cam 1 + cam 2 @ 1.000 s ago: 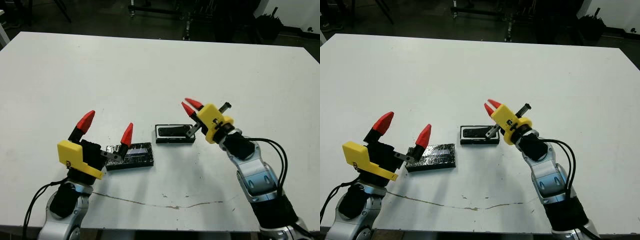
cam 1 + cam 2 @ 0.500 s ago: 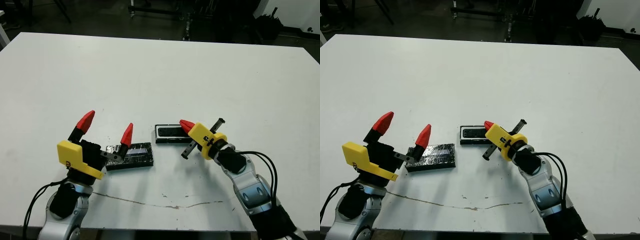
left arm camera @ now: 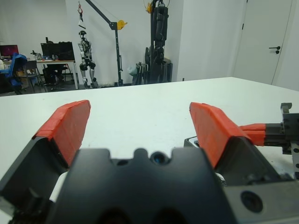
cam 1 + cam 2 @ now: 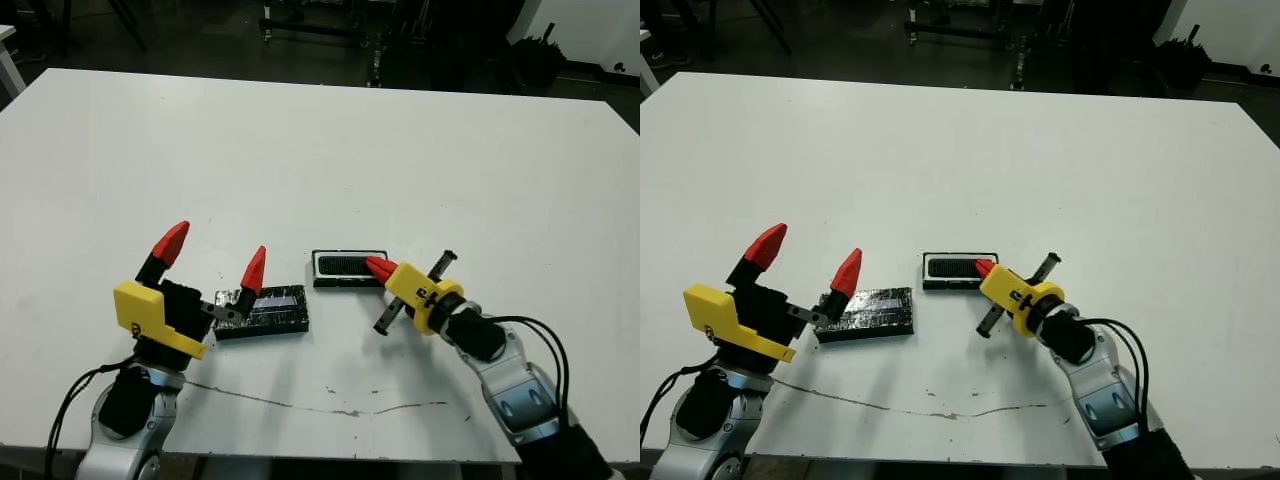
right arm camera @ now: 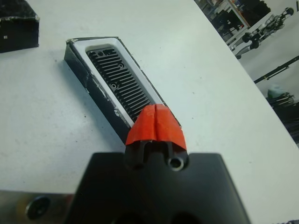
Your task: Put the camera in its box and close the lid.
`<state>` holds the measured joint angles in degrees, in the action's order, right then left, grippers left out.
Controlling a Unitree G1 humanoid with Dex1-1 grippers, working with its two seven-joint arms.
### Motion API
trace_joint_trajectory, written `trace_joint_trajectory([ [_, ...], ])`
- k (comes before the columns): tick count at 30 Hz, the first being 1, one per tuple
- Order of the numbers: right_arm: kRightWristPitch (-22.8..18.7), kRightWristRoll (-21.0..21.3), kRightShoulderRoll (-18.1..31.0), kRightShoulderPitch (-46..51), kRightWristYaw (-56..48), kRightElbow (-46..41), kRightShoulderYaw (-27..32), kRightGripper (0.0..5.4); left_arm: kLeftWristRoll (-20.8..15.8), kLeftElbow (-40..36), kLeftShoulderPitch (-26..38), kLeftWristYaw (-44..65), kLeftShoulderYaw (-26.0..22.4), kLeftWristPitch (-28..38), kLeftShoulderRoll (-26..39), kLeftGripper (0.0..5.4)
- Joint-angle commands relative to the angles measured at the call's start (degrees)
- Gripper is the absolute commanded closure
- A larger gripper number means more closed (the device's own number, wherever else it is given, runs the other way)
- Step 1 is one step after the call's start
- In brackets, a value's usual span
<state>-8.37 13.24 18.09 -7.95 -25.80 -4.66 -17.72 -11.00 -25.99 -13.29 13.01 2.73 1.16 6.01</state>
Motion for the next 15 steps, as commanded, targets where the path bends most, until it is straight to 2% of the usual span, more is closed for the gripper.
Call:
trace_joint_trajectory([
  [1,-4.3,-0.4,2.7,4.6,-2.3,2.2,0.1,5.39,0.2,0.1,-0.1,0.0,-0.1,-0.5,0.4,0.0],
  [3,-3.5,-1.4,2.8,5.1,-1.9,1.1,1.3,5.39,0.1,-0.1,0.0,0.1,-0.1,-0.7,0.5,0.0],
  [7,-0.2,-6.7,2.9,6.6,-1.5,-5.6,7.0,5.39,-0.1,0.4,0.5,1.0,-0.7,0.3,1.2,0.0],
  [12,2.2,-16.7,1.8,8.4,0.3,-16.3,18.2,5.39,1.1,1.0,2.1,2.0,-2.0,2.4,2.8,0.0],
  [15,-1.4,-25.9,0.8,10.1,1.4,-23.2,25.4,5.39,0.1,0.2,3.7,3.8,-3.2,0.7,5.1,0.0],
])
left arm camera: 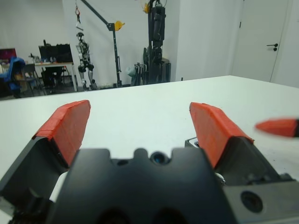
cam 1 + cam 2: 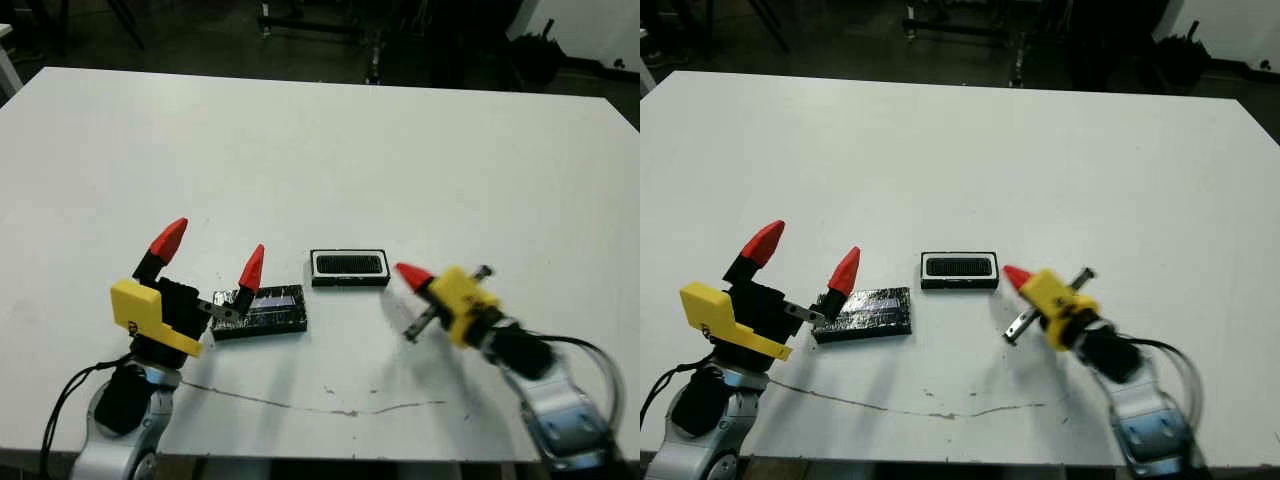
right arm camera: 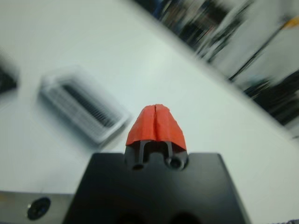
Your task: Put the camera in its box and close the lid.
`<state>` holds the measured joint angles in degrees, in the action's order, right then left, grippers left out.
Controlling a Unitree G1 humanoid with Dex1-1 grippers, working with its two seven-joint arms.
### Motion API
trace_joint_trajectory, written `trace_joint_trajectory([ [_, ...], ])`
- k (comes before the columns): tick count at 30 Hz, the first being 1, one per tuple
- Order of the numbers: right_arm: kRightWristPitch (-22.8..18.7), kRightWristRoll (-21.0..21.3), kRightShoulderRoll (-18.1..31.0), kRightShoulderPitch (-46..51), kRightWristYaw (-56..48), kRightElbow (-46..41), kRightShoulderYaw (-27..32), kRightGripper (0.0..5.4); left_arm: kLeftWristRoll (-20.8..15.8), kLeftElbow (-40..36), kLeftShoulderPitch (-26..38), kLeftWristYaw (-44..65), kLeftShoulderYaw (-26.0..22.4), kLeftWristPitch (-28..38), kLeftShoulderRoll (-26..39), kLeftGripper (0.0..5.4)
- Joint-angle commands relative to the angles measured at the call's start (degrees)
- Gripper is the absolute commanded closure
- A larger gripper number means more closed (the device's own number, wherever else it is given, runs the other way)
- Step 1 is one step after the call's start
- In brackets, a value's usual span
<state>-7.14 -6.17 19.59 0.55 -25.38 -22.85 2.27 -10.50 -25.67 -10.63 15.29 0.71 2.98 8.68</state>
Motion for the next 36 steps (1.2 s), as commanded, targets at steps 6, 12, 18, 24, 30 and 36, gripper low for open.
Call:
trace_joint_trajectory([
  [6,-5.8,-16.9,-0.5,7.8,2.4,-11.9,13.4,5.39,-4.2,0.8,6.7,7.7,-5.0,-4.0,9.6,0.0],
  [12,-5.3,-18.0,-2.0,15.4,2.3,-13.8,12.3,5.39,-7.4,2.5,13.5,19.2,-7.0,-10.5,22.0,0.0],
  [18,-4.9,-17.4,-4.1,18.7,3.2,-13.1,9.4,5.39,-9.8,9.9,23.5,35.9,-3.4,-16.3,33.7,0.0],
  [24,-3.1,-16.1,-4.8,19.2,3.4,-11.7,8.3,5.39,-10.9,25.5,35.7,55.6,4.4,-15.2,34.9,0.0],
  [30,-1.7,-14.0,-4.5,19.4,3.7,-11.1,7.6,5.39,-11.6,35.7,42.3,66.3,8.9,-18.5,32.4,0.0],
  [36,-1.7,-13.3,-4.8,19.4,4.2,-11.0,7.6,5.39,-11.3,40.1,41.9,69.9,8.8,-14.6,29.1,0.0],
])
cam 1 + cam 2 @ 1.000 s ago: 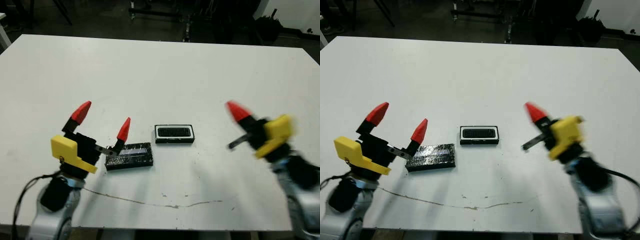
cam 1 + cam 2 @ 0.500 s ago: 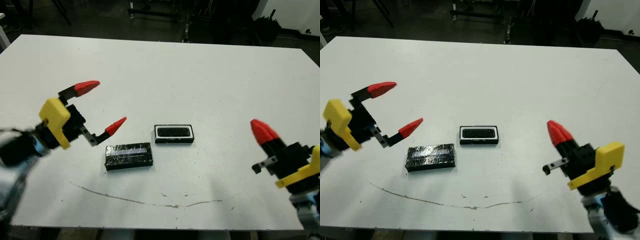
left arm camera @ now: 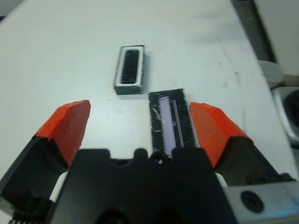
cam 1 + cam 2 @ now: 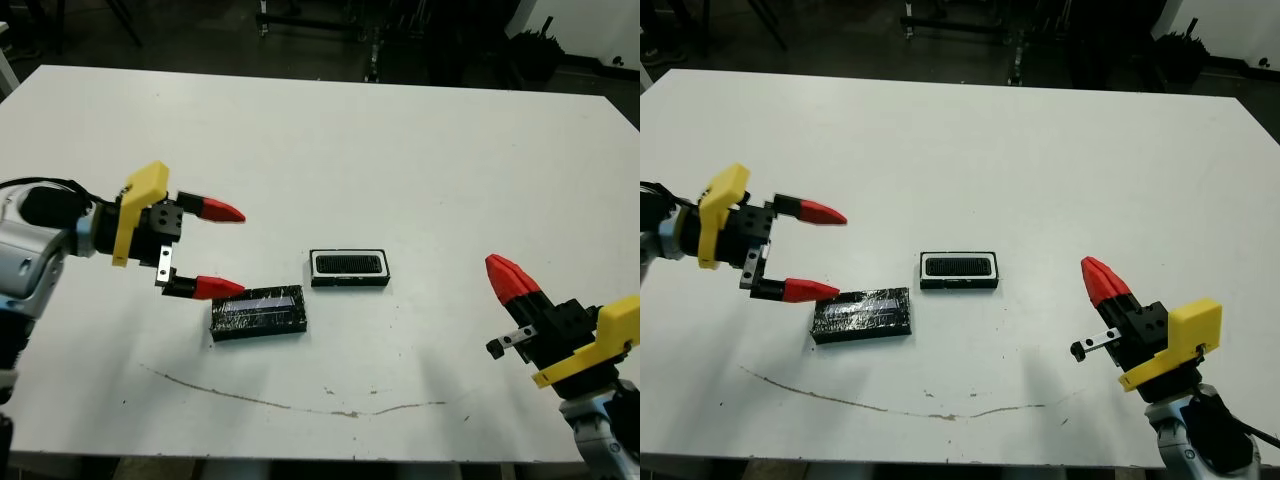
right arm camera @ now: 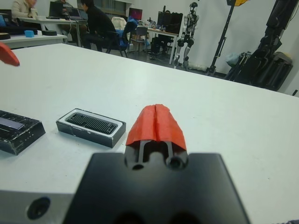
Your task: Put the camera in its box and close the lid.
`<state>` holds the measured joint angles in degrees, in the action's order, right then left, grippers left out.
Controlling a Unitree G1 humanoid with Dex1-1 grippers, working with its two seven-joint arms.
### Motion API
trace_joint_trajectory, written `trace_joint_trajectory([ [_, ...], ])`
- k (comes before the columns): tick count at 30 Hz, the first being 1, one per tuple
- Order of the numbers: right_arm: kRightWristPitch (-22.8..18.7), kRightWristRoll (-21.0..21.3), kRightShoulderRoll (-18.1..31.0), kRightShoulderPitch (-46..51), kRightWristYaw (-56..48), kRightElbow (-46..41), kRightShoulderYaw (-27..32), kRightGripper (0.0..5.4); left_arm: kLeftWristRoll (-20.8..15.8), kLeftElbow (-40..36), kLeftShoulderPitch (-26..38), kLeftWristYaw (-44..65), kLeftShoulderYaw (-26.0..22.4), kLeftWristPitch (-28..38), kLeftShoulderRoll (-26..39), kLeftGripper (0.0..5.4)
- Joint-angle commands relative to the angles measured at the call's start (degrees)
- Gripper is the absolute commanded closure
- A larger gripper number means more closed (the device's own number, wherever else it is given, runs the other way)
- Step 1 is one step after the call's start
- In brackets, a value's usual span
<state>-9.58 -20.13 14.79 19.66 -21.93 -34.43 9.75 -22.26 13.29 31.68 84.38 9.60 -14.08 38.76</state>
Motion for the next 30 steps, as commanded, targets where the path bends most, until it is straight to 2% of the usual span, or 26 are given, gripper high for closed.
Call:
trace_joint_trajectory([
  [1,0.8,0.7,0.0,0.3,0.7,0.7,0.1,5.39,0.6,1.4,-0.6,1.0,-0.1,2.9,-1.2,0.0],
  [10,-0.5,-0.4,0.0,0.2,0.7,0.5,0.1,5.39,0.9,1.0,-3.0,1.9,0.2,3.4,-1.4,0.0],
  [16,-1.1,0.1,0.3,0.4,1.6,-0.2,0.0,5.39,2.7,-1.2,-4.7,2.0,1.3,5.4,-1.2,0.0],
  [23,-1.2,-0.2,0.4,0.7,2.0,-0.8,0.1,5.39,4.2,-7.2,-8.4,-4.6,1.0,-2.3,-0.1,0.0],
  [30,-1.0,-1.1,0.5,0.9,1.7,-0.9,0.2,5.39,5.7,-9.0,-11.3,-7.9,0.7,-1.1,0.5,0.0],
])
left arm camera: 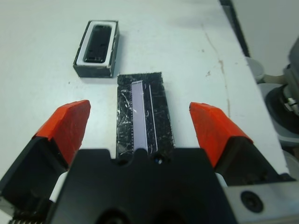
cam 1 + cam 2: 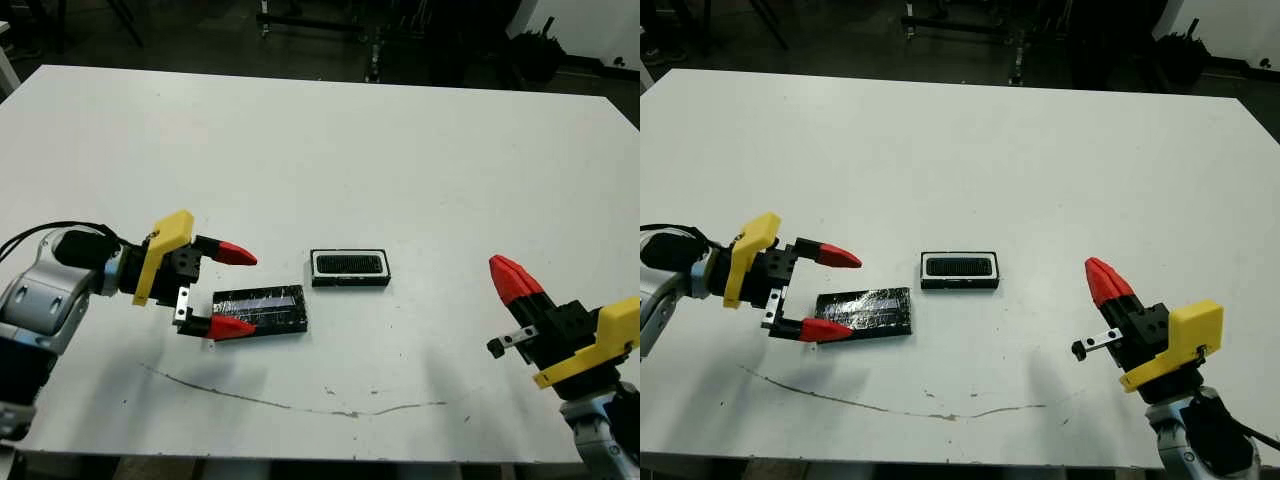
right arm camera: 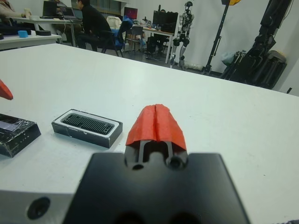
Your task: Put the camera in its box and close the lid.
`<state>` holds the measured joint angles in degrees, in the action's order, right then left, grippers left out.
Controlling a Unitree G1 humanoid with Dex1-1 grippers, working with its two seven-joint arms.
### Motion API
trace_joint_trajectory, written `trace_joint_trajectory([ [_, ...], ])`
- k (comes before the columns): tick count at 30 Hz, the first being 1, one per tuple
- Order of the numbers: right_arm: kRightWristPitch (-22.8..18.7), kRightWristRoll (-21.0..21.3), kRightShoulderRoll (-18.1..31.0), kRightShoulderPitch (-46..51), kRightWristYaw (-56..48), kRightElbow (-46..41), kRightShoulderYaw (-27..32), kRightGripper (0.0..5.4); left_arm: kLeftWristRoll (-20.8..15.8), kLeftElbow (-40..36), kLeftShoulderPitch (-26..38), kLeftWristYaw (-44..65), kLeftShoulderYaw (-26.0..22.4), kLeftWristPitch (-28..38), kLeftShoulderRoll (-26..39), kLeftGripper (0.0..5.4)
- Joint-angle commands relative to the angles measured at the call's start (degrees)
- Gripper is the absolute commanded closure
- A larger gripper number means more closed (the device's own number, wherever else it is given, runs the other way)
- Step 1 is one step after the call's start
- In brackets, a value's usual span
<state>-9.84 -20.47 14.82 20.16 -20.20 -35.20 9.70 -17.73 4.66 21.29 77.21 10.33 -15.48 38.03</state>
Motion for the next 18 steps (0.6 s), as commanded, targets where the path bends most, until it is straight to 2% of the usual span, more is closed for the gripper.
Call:
trace_joint_trajectory([
  [1,-0.5,-0.6,0.5,0.4,-0.1,0.0,0.2,5.39,1.2,-0.6,-1.1,-0.9,0.0,0.3,1.3,0.0],
  [10,0.6,0.3,1.0,0.3,-0.5,0.1,0.2,5.39,1.9,0.2,-1.8,-1.0,0.5,1.5,1.0,0.0],
  [18,0.5,-0.4,1.0,0.4,-1.0,-0.2,0.5,5.39,3.0,0.6,-2.6,-2.5,0.2,3.4,0.7,0.0],
])
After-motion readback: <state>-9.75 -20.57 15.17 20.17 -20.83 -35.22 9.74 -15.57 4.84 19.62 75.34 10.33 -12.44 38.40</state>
